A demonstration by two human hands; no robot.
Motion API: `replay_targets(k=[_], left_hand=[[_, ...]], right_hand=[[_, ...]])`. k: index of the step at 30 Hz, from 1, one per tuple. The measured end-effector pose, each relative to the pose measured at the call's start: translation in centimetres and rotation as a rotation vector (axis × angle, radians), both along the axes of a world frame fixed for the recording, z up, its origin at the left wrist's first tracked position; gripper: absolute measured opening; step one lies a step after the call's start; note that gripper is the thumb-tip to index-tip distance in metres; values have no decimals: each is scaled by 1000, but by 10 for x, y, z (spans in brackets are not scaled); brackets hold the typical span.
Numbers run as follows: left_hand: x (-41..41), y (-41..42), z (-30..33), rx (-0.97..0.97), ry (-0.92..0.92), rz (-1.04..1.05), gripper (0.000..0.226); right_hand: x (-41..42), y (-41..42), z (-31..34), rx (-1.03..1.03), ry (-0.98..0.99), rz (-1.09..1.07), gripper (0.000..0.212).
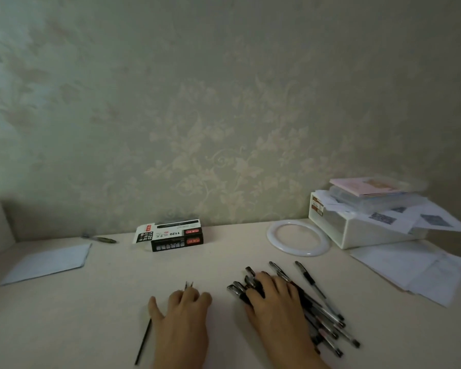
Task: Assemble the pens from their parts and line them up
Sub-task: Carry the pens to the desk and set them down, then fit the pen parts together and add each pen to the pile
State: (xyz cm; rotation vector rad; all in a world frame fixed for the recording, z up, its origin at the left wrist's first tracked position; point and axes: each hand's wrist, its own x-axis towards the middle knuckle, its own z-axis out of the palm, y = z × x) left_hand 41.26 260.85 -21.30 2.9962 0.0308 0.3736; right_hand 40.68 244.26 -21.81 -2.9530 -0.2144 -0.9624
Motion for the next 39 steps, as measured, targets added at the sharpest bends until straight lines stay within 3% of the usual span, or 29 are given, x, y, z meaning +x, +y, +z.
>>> replay_targets(k=[5,11,15,17,19,21,24,26,29,31,33,36,39], left_hand=[[-8,5,9,99,-14,13,51],[-18,2,8,222,-70,-92,40],[-21,6,13,73,-171,-260,44],[-19,6,16,-110,-355,-376,34],[-18,5,20,-312,-443,-448,18],[-17,5,24,-464,-426,-450,33],[-17,0,22,-395,-353,-548,53],[-14,2,17,-292,-337,-562,52],[-7,10,17,-122,-310,-545,30],[-8,14,18,-22,-294,-485,40],[-9,15,17,30,-293,-481,22],[-6,17,17,10,-294,-460,44],[-4,18,14,17,-305,-480,21]], right_hand=[[1,2,1,-128,-88,37,31],[-1,3,10,-234,-8,142,33],[-2,9,21,-153,9,170,28],[0,13,26,26,13,195,11],[-1,19,29,479,50,281,7],[1,24,29,916,91,364,5],[4,25,17,1372,327,502,10],[3,25,7,1625,492,620,13],[6,24,1,1749,627,704,17],[9,19,3,1788,598,670,18],[12,16,2,1815,544,612,16],[12,16,-2,1674,517,590,16],[12,19,-5,1575,518,598,14]])
